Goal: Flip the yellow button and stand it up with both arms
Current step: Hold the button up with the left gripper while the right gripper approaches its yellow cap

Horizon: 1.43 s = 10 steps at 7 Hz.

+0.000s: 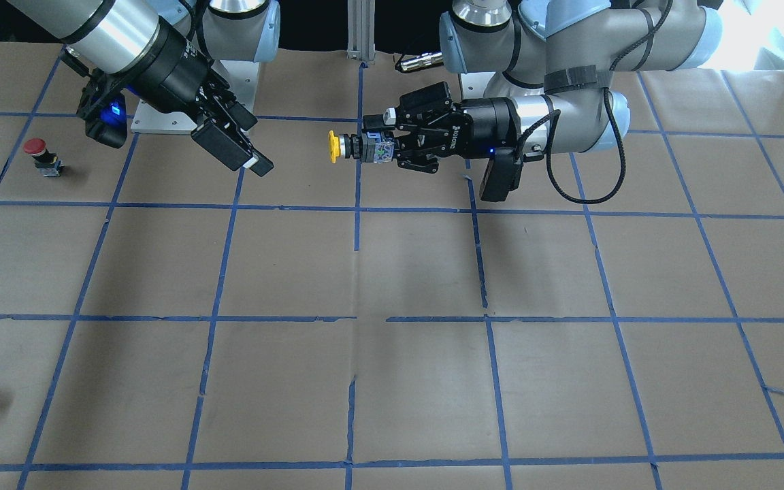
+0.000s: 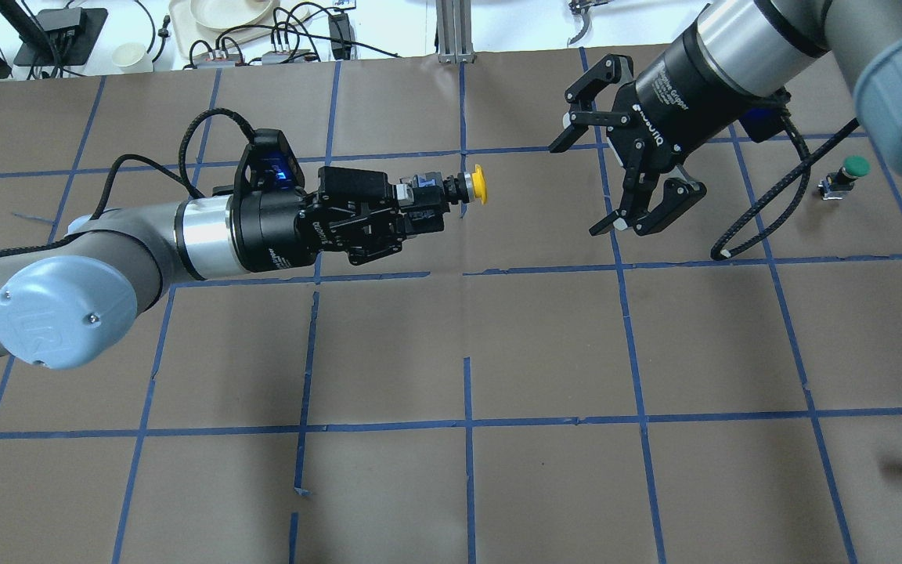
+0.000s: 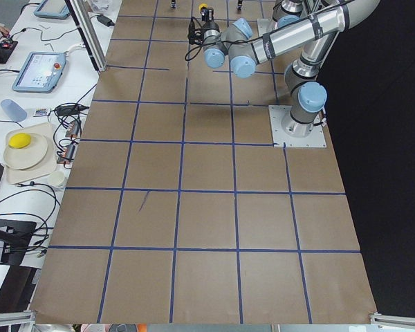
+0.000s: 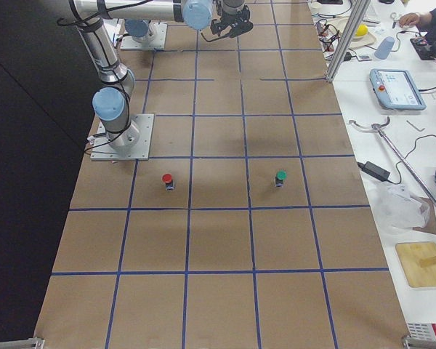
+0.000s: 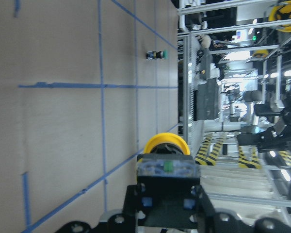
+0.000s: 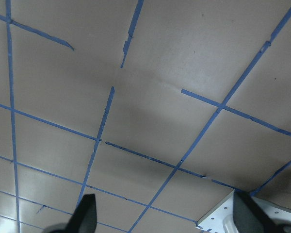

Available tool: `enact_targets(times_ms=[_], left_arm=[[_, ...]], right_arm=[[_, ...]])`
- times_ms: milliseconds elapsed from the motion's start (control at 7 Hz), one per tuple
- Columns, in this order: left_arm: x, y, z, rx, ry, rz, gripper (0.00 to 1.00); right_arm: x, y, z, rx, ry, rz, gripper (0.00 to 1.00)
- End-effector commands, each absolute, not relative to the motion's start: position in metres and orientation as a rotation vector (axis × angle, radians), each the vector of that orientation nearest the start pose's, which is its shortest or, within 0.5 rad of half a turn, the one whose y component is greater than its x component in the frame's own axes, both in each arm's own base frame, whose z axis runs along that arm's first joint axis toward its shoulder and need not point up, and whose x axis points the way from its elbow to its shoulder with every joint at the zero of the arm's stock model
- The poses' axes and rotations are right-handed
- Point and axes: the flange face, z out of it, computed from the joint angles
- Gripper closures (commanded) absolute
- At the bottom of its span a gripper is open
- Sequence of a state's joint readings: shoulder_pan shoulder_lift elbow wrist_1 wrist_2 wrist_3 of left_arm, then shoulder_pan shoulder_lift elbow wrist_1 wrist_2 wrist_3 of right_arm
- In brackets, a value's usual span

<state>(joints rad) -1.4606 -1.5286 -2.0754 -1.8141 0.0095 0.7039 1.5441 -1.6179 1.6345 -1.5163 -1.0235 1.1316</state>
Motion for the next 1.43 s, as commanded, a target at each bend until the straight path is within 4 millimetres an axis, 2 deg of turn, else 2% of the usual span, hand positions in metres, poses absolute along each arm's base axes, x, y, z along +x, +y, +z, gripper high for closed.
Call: enact_targets(times_ms=[0, 143, 714, 1000, 1286], left_arm=[[-0.187, -0.432, 0.347, 0.085, -1.571, 0.083, 0.79], [-0.187, -0.435, 0.345, 0.089, -1.572, 0.077, 0.79], [-0.187, -0.436, 0.347, 0.089, -1.569, 0.082, 0.79], [-0.187, -0.437, 0.348, 0.089, -1.563, 0.087, 0.79], [-0.187, -0.439, 0.350, 0.102, -1.544, 0.099, 0.79]], right_arm=[[0.183, -0.468, 0.494, 1.481, 2.127, 0.563, 0.00], [0.188, -0.465, 0.493, 1.465, 2.121, 0.577, 0.00], [0.203, -0.491, 0.479, 1.370, 1.976, 0.677, 0.01], [0.207, -0.500, 0.469, 1.360, 1.925, 0.728, 0.01], [0.206, -0.501, 0.464, 1.397, 1.908, 0.758, 0.01]])
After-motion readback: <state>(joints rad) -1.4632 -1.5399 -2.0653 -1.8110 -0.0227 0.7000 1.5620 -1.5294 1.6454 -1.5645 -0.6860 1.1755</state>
